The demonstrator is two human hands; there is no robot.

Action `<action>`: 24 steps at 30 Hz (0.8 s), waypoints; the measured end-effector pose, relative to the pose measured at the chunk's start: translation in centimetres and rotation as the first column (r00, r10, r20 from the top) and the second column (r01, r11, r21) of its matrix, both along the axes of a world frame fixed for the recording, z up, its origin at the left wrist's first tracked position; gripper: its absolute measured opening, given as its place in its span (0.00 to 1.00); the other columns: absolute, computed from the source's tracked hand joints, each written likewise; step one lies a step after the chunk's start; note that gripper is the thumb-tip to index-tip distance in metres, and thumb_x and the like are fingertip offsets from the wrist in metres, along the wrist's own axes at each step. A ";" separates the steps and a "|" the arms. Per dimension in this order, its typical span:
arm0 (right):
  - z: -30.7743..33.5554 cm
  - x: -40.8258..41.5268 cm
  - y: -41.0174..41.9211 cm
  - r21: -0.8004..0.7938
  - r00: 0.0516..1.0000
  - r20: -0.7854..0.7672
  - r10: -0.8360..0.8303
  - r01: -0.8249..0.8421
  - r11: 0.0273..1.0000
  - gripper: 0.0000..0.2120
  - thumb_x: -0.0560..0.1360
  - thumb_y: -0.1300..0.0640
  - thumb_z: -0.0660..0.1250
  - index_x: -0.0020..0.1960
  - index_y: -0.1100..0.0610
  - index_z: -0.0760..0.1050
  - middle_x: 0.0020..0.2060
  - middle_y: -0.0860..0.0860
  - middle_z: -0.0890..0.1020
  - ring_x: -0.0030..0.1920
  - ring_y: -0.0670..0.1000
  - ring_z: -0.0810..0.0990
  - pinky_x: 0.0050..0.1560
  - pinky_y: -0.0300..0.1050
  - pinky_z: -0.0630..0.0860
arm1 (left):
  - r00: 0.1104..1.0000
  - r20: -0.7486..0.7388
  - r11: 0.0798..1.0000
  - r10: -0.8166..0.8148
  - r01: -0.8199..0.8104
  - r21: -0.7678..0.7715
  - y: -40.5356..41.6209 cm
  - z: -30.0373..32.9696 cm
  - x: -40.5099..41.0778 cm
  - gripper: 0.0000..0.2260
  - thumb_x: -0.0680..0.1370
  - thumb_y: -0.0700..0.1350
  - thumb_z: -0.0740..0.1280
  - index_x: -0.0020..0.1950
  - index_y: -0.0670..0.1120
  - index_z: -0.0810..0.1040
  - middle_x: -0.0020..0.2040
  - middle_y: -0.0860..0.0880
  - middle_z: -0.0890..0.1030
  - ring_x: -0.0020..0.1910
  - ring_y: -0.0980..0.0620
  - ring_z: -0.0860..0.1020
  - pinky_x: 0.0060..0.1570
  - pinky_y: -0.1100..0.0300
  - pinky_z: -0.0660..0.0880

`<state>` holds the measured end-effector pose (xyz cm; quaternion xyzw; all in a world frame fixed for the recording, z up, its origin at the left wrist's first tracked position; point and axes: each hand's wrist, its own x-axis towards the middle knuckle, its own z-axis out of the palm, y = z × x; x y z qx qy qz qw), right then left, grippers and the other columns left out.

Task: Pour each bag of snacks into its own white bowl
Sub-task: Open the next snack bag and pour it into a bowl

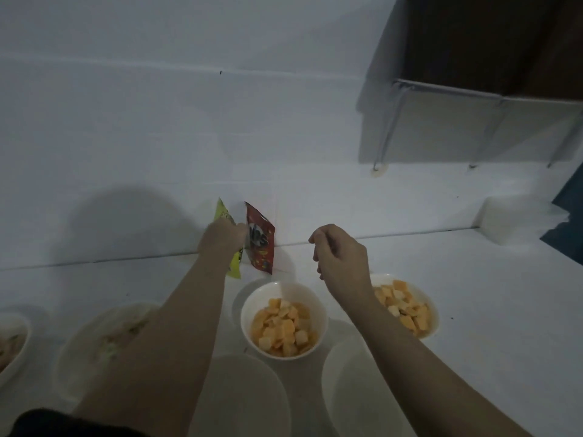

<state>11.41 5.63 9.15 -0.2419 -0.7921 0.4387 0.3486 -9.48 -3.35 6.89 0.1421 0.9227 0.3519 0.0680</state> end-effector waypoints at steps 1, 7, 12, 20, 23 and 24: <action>-0.2 -0.4 -0.1 0.000 1.000 0.004 0.002 -0.002 1.000 0.11 0.81 0.56 0.59 0.44 0.54 0.77 0.31 0.49 0.78 0.31 0.47 0.76 0.39 0.54 0.79 | 1.000 -0.014 1.000 0.021 -0.021 -0.011 0.1 -0.1 -0.1 0.13 0.79 0.46 0.57 0.53 0.39 0.76 0.48 0.41 0.77 0.51 0.40 0.76 0.47 0.54 0.70; -1.1 -1.1 -1.6 -0.004 0.999 -0.009 0.036 -0.036 0.999 0.11 0.80 0.57 0.60 0.42 0.53 0.77 0.29 0.45 0.78 0.30 0.45 0.75 0.38 0.54 0.79 | 0.984 -0.067 0.974 0.163 -0.149 0.173 -1.7 0.2 1.4 0.19 0.84 0.48 0.50 0.61 0.38 0.75 0.60 0.36 0.78 0.60 0.36 0.76 0.57 0.49 0.71; -0.4 0.5 -2.8 0.013 0.997 -0.053 0.060 -0.059 0.998 0.11 0.81 0.58 0.60 0.43 0.53 0.77 0.29 0.42 0.78 0.29 0.43 0.75 0.36 0.51 0.78 | 0.965 -0.144 0.885 0.221 -0.136 0.445 -4.2 4.4 6.0 0.14 0.83 0.44 0.54 0.54 0.36 0.75 0.51 0.38 0.78 0.52 0.38 0.75 0.46 0.53 0.66; 2.5 7.4 -3.7 -0.033 0.978 -0.203 0.057 -0.064 0.997 0.11 0.81 0.60 0.61 0.43 0.54 0.78 0.31 0.50 0.78 0.31 0.47 0.76 0.30 0.41 0.76 | 0.986 -0.161 0.726 0.047 0.077 0.683 -5.4 8.7 17.6 0.09 0.80 0.43 0.58 0.44 0.42 0.73 0.38 0.48 0.75 0.40 0.47 0.73 0.45 0.51 0.71; 3.5 10.9 -3.2 -0.021 0.970 -0.239 0.035 -0.042 0.999 0.11 0.81 0.60 0.60 0.43 0.55 0.78 0.31 0.48 0.78 0.33 0.45 0.76 0.32 0.39 0.75 | 0.976 -0.174 0.666 -0.131 0.217 0.713 -3.4 8.1 22.3 0.06 0.80 0.38 0.63 0.44 0.46 0.76 0.43 0.48 0.79 0.45 0.48 0.78 0.46 0.55 0.78; 3.7 12.1 -2.8 -0.025 0.971 -0.240 0.019 -0.026 0.999 0.11 0.82 0.60 0.60 0.43 0.56 0.78 0.31 0.48 0.78 0.33 0.45 0.76 0.33 0.41 0.75 | 0.973 -0.129 0.654 -0.192 0.225 0.722 -2.5 7.9 23.9 0.08 0.80 0.41 0.63 0.43 0.49 0.76 0.43 0.49 0.80 0.45 0.49 0.79 0.45 0.57 0.79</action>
